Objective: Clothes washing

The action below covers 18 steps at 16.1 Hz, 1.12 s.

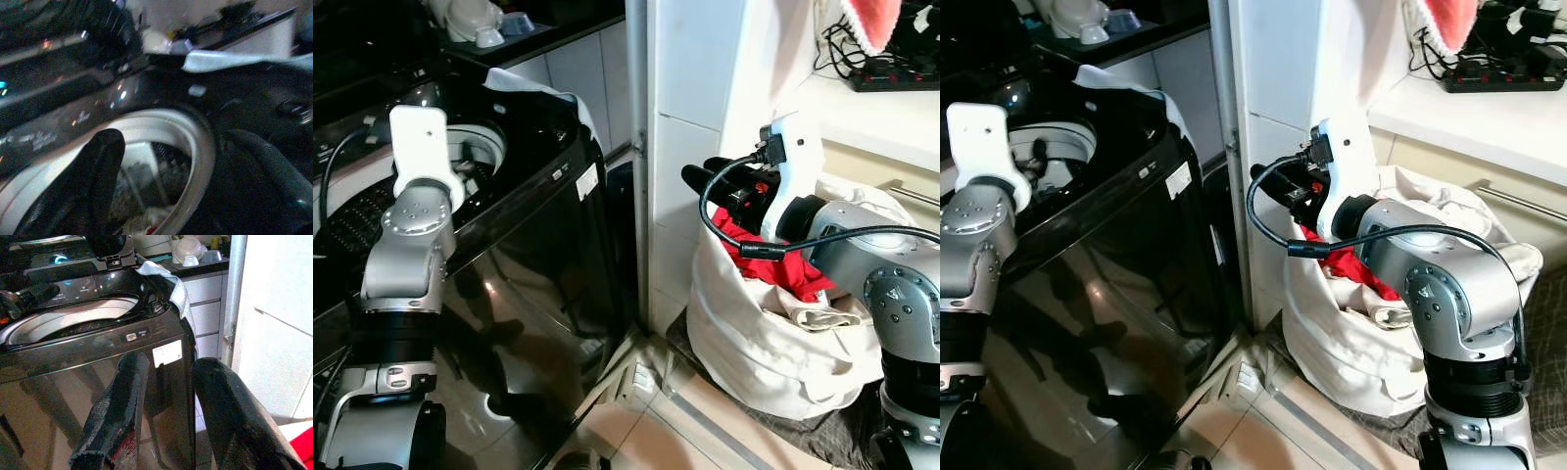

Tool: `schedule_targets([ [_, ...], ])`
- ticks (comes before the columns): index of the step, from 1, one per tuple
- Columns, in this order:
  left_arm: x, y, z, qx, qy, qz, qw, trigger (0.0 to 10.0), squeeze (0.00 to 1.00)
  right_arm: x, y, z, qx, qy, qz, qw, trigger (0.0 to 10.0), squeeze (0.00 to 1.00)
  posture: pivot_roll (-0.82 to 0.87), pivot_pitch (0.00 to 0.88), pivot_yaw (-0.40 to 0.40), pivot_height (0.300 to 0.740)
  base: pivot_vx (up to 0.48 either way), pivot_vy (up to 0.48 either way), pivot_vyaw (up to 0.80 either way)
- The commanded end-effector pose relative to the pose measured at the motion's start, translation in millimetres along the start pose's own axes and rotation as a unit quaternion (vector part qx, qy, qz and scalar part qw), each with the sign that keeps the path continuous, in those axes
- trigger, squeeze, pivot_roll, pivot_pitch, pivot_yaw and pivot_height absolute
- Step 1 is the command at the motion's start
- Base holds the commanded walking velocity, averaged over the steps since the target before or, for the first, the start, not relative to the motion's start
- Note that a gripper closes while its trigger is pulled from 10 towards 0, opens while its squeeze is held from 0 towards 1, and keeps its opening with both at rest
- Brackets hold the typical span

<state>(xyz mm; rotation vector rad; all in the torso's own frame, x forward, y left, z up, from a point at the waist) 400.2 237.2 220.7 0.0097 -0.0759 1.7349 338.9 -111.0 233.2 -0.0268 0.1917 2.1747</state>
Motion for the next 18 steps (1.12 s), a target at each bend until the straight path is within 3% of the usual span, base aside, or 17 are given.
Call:
schedule_targets([
  [1, -42.1, 7.9, 11.7, -0.035, 0.021, -0.110, 0.993, 10.0, 1.00, -25.3, -2.9, -9.9, 0.036, 0.027, -0.072, 0.996, 10.0, 0.00, 0.01, 0.000, 0.100, 0.740, 0.000, 0.000, 0.00],
  [2, -69.3, 17.5, 9.9, -0.036, 0.045, -0.183, 0.981, 10.0, 0.19, -46.5, -4.1, -21.9, 0.070, 0.045, -0.134, 0.988, 10.0, 0.00, 0.01, 0.000, 0.101, 0.740, 0.000, 0.000, 0.00],
  [3, -94.5, 30.4, 7.5, -0.041, 0.046, -0.251, 0.966, 10.0, 0.00, -68.3, -3.0, -35.8, 0.098, 0.041, -0.186, 0.977, 10.0, 0.00, 0.00, 0.000, 0.103, 0.740, 0.000, 0.000, 0.00],
  [4, -116.2, 44.0, 3.2, -0.039, 0.036, -0.306, 0.951, 10.0, 0.00, -88.6, 1.0, -55.7, 0.125, 0.020, -0.228, 0.965, 10.0, 1.00, 0.00, 0.000, 0.102, 0.740, 0.000, 0.000, 0.00],
  [6, -136.6, 55.8, 0.6, -0.047, 0.041, -0.347, 0.936, 10.0, 0.00, -107.2, 7.0, -85.2, 0.163, 0.007, -0.255, 0.953, 10.0, 1.00, 0.00, 0.000, 0.100, 0.740, 0.000, 0.000, 0.00],
  [7, -153.5, 67.9, -4.5, -0.039, 0.047, -0.400, 0.914, 10.0, 0.00, -119.8, 8.6, -107.9, 0.193, 0.016, -0.266, 0.944, 10.0, 1.00, 0.01, 0.000, 0.102, 0.740, 0.000, 0.000, 0.00],
  [8, -162.1, 75.4, -8.6, -0.024, 0.050, -0.431, 0.901, 10.0, 0.00, -123.9, 7.8, -116.2, 0.200, 0.021, -0.263, 0.944, 10.0, 1.00, 0.01, 0.000, 0.102, 0.740, 0.000, 0.000, 0.00],
  [13, -170.9, 83.0, -11.4, -0.017, 0.024, -0.468, 0.883, 10.0, 0.00, -145.0, -2.9, -129.4, 0.202, 0.039, -0.267, 0.941, 10.0, 1.00, 0.05, 0.000, 0.105, 0.740, 0.000, 0.000, 0.00],
  [15, -168.5, 92.1, -9.8, -0.009, 0.028, -0.485, 0.874, 10.0, 0.00, -158.0, 2.7, -132.6, 0.208, 0.064, -0.294, 0.931, 10.0, 1.00, 0.10, 0.000, 0.100, 0.740, 0.000, 0.000, 0.00],
  [17, -165.0, 103.0, -11.6, 0.001, 0.031, -0.500, 0.865, 10.0, 0.00, -159.5, 3.9, -135.6, 0.216, 0.078, -0.295, 0.927, 10.0, 1.00, 0.12, 0.000, 0.101, 0.740, 0.000, 0.000, 0.00],
  [18, -164.8, 112.8, -17.4, 0.015, 0.032, -0.518, 0.855, 10.0, 0.00, -160.9, 6.5, -140.4, 0.224, 0.084, -0.303, 0.922, 10.0, 1.00, 0.13, 0.000, 0.104, 0.740, 0.000, 0.000, 0.00],
])
Point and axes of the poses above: a point about 5 cm out from each wrist's last joint towards the gripper, its own y axis pointing back from the gripper into the wrist, its own z axis along the axis of the wrist's last joint, x = y × z, the point moved 5 cm from there along -y, pointing out of the wrist towards the gripper, and after that the axes turned 8 degrees about y, right-handed, at the moved point
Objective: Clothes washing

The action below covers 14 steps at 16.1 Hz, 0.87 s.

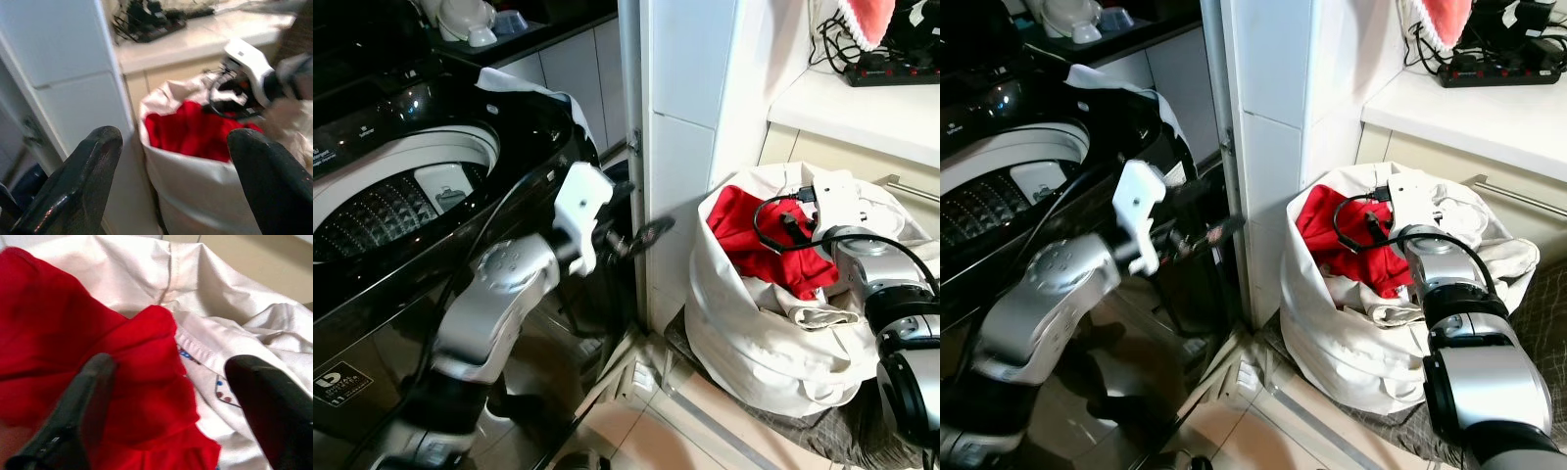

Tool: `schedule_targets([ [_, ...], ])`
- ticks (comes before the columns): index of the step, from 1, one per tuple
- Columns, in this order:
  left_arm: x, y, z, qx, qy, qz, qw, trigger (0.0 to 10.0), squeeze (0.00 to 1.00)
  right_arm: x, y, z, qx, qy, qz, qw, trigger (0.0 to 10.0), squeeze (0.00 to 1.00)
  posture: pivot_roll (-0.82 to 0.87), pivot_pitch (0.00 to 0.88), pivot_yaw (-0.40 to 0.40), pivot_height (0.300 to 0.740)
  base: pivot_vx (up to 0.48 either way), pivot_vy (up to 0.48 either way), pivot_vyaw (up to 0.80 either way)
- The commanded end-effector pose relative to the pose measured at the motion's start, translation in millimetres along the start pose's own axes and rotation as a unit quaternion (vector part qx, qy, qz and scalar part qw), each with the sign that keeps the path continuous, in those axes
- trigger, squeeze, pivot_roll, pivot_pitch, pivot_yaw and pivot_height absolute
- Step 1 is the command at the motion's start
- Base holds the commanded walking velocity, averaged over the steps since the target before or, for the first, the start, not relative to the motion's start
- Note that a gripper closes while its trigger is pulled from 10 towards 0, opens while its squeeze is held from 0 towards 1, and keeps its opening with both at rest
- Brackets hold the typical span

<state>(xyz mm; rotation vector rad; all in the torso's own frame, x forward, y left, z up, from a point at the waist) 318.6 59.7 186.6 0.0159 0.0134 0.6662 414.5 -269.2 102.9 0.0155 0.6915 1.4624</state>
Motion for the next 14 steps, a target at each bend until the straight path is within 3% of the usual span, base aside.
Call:
schedule_targets([
  [1, -8.5, 3.6, -0.1, 0.007, -0.001, -0.023, 1.000, 10.0, 0.00, -1.9, -0.8, 4.1, -0.004, 0.017, -0.012, 1.000, 10.0, 1.00, 0.14, 0.000, 0.103, 0.740, 0.000, 0.000, 0.00],
  [2, -12.2, 6.3, -1.4, 0.010, 0.005, -0.029, 1.000, 10.0, 0.00, -1.0, -1.2, -3.7, 0.005, 0.012, -0.016, 1.000, 10.0, 0.00, 0.15, 0.000, 0.104, 0.740, 0.000, 0.000, 0.00],
  [7, -20.7, 12.9, -3.5, 0.030, 0.009, -0.042, 0.999, 10.0, 0.00, 20.3, -0.7, -36.8, 0.052, -0.038, 0.011, 0.998, 10.0, 0.00, 0.17, 0.000, 0.099, 0.740, 0.000, 0.000, 0.00],
  [11, -21.2, 17.3, -4.2, 0.038, 0.011, -0.037, 0.999, 10.0, 0.00, 15.6, 1.7, -54.2, 0.082, -0.049, -0.024, 0.995, 10.0, 0.00, 0.19, 0.000, 0.096, 0.740, 0.000, 0.000, 0.00],
  [12, -21.2, 18.0, -4.5, 0.042, 0.010, -0.036, 0.998, 10.0, 0.00, 15.6, 2.9, -60.8, 0.093, -0.049, -0.028, 0.994, 4.6, 0.00, 0.19, 0.000, 0.096, 0.740, 0.000, 0.000, 0.00],
  [13, -21.2, 18.4, -4.6, 0.044, 0.011, -0.036, 0.998, 10.0, 0.00, 15.1, 3.4, -63.5, 0.099, -0.050, -0.032, 0.993, 2.2, 0.00, 0.19, 0.000, 0.096, 0.740, 0.000, 0.000, 0.00],
  [14, -21.3, 18.6, -4.6, 0.044, 0.011, -0.036, 0.998, 10.0, 0.00, 15.0, 3.6, -64.3, 0.100, -0.053, -0.033, 0.993, 1.7, 0.00, 0.19, 0.000, 0.096, 0.740, 0.000, 0.000, 0.00],
])
Point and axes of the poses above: a point about 5 cm out from each wrist's last joint towards the gripper, its own y axis pointing back from the gripper into the wrist, its own z axis along the axis of the wrist's last joint, x = y × z, the point moved 5 cm from there along -y, pointing out of the wrist towards the gripper, and after that the axes turned 8 degrees about y, right-handed, at the moved point
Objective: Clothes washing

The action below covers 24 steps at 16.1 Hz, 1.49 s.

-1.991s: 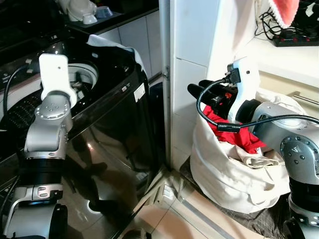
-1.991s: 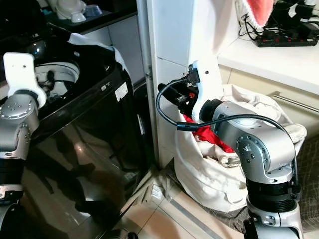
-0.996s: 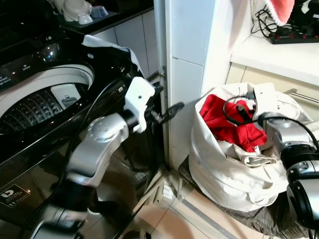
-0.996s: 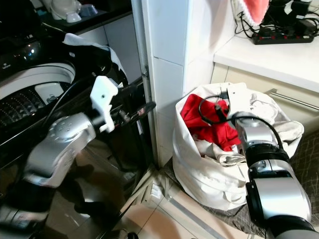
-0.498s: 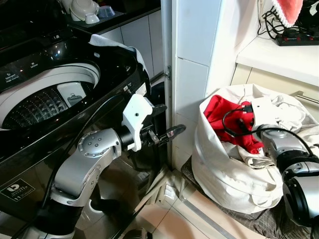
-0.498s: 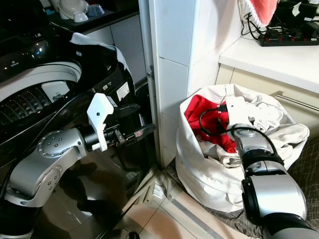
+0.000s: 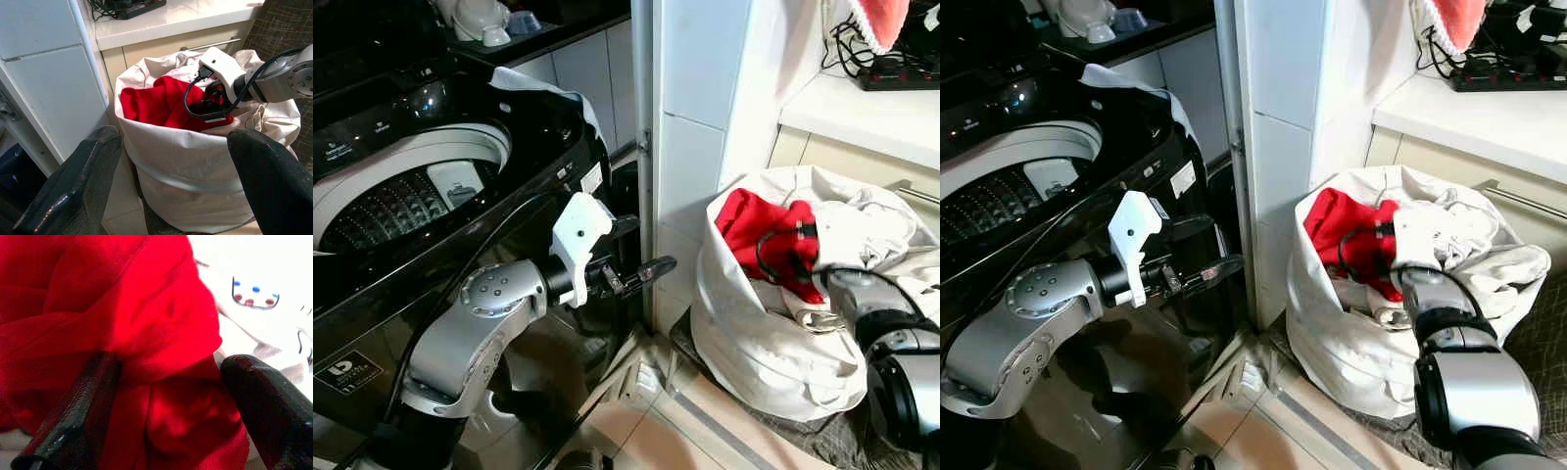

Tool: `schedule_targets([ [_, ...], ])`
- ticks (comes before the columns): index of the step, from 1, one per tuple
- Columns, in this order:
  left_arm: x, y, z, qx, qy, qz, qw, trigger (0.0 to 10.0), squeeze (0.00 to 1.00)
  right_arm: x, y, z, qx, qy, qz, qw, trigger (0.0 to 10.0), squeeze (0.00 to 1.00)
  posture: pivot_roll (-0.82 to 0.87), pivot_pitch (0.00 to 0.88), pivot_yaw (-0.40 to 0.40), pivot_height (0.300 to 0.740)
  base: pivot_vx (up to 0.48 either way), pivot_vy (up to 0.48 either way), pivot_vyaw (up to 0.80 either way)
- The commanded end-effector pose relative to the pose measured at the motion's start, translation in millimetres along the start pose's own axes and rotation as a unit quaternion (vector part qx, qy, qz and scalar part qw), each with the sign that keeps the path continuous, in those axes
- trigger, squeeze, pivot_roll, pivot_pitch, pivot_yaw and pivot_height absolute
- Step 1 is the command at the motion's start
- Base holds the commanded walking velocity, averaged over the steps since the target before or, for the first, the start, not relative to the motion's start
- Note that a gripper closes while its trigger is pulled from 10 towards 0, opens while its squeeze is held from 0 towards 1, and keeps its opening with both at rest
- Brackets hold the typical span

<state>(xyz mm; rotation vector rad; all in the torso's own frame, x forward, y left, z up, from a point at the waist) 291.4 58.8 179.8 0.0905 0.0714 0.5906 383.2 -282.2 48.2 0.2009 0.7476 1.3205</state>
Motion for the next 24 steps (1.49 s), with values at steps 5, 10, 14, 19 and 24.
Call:
schedule_targets([
  [5, -0.5, 3.0, 1.1, 0.005, -0.004, 0.000, 1.000, 10.0, 0.00, 0.7, -0.1, -3.8, 0.007, -0.013, -0.003, 1.000, 0.0, 0.00, 0.19, 0.000, 0.097, 0.740, 0.000, 0.000, 0.00],
  [10, 1.3, 2.0, 2.0, 0.004, -0.005, 0.004, 1.000, 10.0, 0.00, -0.5, 0.0, -0.8, 0.001, -0.016, -0.003, 1.000, 0.0, 0.00, 0.19, 0.000, 0.095, 0.740, 0.000, 0.000, 0.00],
  [14, 2.3, 0.7, 2.2, 0.003, -0.006, 0.006, 1.000, 10.0, 0.00, -1.9, 0.0, 3.3, -0.007, -0.015, -0.004, 1.000, 0.0, 0.00, 0.18, 0.000, 0.095, 0.740, 0.000, 0.000, 0.00],
  [19, 4.3, -1.9, 3.1, -0.001, -0.006, 0.008, 1.000, 10.0, 0.00, -6.3, 0.2, 6.0, -0.011, -0.017, -0.010, 1.000, 0.0, 0.00, 0.18, 0.000, 0.095, 0.740, 0.000, 0.000, 0.00],
  [24, 14.3, -6.3, 7.7, -0.022, 0.000, 0.035, 0.999, 10.0, 0.00, -14.0, 0.7, 7.5, -0.016, -0.025, -0.020, 0.999, 0.0, 0.00, 0.16, 0.000, 0.100, 0.740, 0.000, 0.000, 0.00],
])
Point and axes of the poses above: a point about 5 cm out from each wrist's last joint towards the gripper, its own y axis pointing back from the gripper into the wrist, its own z axis along the axis of the wrist's last joint, x = y × z, the point moved 5 cm from there along -y, pointing out of the wrist towards the gripper, and after that the axes turned 8 degrees about y, right-handed, at the moved point
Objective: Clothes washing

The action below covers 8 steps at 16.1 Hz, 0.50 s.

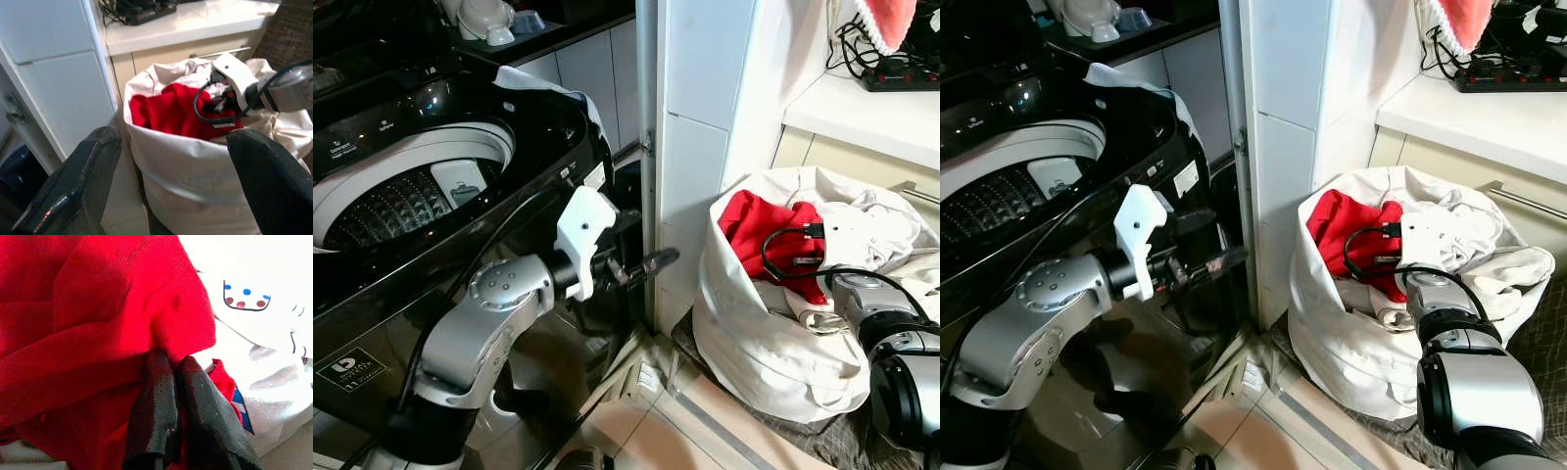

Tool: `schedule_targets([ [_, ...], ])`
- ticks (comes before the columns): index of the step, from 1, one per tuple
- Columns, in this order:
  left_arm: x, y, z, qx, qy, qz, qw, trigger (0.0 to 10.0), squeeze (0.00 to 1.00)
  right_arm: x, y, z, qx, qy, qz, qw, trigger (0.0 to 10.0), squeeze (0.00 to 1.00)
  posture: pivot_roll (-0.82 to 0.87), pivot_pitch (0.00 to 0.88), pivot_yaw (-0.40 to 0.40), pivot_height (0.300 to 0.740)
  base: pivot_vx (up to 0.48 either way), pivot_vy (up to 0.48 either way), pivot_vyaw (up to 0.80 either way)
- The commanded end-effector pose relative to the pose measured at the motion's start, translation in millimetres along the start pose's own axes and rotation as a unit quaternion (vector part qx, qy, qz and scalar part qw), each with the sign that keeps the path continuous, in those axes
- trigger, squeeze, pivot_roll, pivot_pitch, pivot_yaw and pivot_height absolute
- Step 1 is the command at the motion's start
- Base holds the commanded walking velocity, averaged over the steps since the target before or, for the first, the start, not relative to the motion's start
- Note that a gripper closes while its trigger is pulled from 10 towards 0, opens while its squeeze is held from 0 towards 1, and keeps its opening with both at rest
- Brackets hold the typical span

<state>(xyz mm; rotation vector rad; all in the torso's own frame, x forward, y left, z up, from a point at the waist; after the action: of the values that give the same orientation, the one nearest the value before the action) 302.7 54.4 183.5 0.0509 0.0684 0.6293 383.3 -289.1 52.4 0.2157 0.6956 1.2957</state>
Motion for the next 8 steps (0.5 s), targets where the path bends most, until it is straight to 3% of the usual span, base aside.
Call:
schedule_targets([
  [1, 11.0, 1.0, 4.4, -0.011, -0.003, 0.025, 1.000, 10.0, 0.00, -8.6, 0.4, 7.8, -0.014, -0.004, -0.013, 1.000, 0.0, 0.00, 0.15, 0.000, 0.104, 0.740, 0.000, 0.000, 0.00],
  [3, 14.5, -2.1, 6.8, -0.023, 0.005, 0.033, 0.999, 10.0, 0.00, -12.8, 0.7, 11.8, -0.022, -0.010, -0.018, 1.000, 0.0, 0.00, 0.13, 0.000, 0.106, 0.740, 0.000, 0.000, 0.00],
  [8, 37.7, -5.6, 8.6, -0.049, 0.008, 0.106, 0.993, 10.0, 0.00, -24.8, 7.0, 59.5, -0.118, -0.056, -0.009, 0.991, 0.0, 0.00, 0.08, 0.000, 0.100, 0.740, 0.000, 0.000, 0.00],
])
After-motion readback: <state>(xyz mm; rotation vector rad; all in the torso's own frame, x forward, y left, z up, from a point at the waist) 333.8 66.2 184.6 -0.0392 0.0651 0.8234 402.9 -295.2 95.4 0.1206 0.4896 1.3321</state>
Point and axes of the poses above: a point about 5 cm out from each wrist's last joint towards the gripper, its own y axis pointing back from the gripper into the wrist, its own z axis along the axis of the wrist's last joint, x = y × z, the point moved 5 cm from there along -y, pointing out of the wrist towards the gripper, and after that the axes turned 8 degrees about y, right-handed, at the moved point
